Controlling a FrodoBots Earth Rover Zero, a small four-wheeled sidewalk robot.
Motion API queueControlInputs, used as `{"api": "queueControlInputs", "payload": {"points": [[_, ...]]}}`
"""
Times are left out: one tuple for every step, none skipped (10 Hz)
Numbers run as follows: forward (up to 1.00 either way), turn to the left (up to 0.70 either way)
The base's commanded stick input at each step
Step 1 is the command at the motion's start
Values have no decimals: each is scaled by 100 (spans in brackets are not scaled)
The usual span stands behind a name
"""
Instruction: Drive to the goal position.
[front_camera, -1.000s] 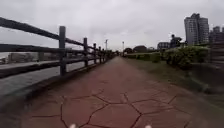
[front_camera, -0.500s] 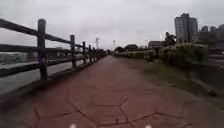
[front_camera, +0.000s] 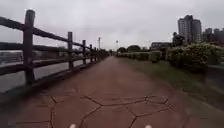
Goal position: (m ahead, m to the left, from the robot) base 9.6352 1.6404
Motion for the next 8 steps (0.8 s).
{"api": "queueControlInputs", "payload": {"points": [[100,0],[100,0],[100,0],[100,0],[100,0],[100,0],[100,0],[100,-6]]}}
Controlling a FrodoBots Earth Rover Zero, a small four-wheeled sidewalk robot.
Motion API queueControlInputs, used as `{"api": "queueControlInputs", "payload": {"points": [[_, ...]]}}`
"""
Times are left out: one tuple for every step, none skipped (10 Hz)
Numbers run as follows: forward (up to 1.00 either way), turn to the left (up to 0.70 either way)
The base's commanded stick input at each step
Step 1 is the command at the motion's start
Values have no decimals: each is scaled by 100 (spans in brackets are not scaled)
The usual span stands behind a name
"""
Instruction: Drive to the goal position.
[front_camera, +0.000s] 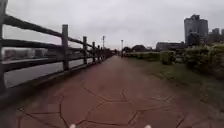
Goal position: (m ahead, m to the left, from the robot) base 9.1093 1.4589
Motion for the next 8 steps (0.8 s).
{"api": "queueControlInputs", "payload": {"points": [[100,-40],[100,-40],[100,-40],[100,-40],[100,-40],[100,-5],[100,0],[100,0]]}}
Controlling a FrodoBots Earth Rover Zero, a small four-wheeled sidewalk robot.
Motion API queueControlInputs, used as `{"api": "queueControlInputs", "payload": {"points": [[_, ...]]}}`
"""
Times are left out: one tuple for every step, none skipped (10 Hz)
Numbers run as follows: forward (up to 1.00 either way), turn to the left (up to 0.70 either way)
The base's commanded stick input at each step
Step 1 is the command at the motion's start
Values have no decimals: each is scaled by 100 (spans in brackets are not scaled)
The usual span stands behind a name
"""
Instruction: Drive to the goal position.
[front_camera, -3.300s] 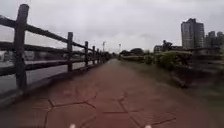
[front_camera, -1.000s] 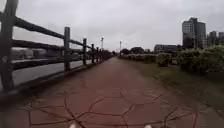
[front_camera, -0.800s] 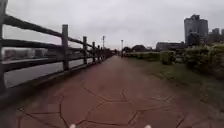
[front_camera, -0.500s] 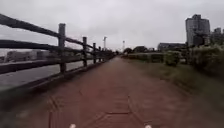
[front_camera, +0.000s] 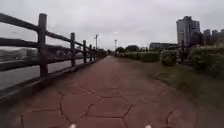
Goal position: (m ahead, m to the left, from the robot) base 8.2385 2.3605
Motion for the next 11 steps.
{"api": "queueControlInputs", "payload": {"points": [[100,0],[100,0],[100,0],[100,0],[100,0],[100,0],[100,0],[100,0],[100,0],[100,0],[100,0]]}}
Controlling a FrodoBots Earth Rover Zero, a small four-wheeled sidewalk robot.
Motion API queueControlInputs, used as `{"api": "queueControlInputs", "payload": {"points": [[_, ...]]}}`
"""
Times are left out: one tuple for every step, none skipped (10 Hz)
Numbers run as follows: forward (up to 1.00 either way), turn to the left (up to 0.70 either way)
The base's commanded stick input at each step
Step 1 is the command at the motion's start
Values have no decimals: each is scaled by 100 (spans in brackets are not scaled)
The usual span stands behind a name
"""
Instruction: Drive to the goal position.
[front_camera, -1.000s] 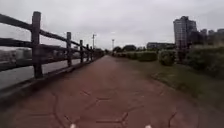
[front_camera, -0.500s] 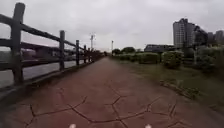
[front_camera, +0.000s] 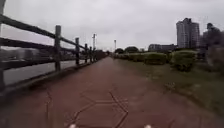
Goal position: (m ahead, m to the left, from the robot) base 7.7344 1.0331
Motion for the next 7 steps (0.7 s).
{"api": "queueControlInputs", "payload": {"points": [[100,0],[100,0],[100,0],[100,0],[100,0],[100,0],[100,0]]}}
